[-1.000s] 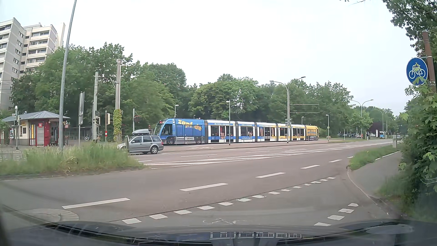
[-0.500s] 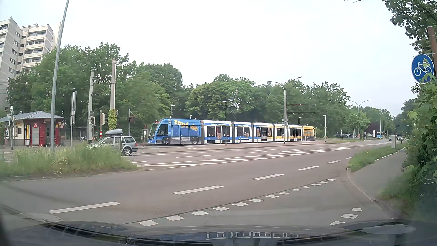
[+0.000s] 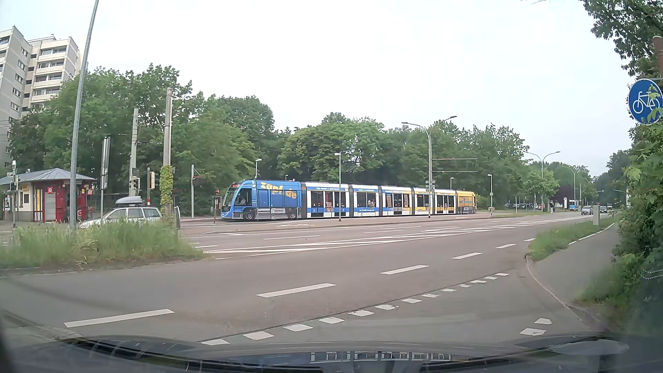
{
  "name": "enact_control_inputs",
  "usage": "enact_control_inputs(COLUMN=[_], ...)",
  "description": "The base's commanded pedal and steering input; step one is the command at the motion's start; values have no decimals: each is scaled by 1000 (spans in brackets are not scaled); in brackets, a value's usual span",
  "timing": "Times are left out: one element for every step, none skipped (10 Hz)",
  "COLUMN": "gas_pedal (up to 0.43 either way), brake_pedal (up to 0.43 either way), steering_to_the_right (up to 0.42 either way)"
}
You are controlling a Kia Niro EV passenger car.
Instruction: Follow the waypoints while adhering to traffic rules and regulations
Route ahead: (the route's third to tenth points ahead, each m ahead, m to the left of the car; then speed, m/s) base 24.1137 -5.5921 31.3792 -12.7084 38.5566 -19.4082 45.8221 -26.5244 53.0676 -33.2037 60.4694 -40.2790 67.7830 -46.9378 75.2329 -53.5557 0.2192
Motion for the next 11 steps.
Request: enact_control_inputs(gas_pedal=[0,0,0,0,0,0,0,0,0,0,0], brake_pedal=[171,171,177,177,171,177,177,177,171,177,171], steering_to_the_right=[155,155,155,155,155,155,155,155,155,155,155])
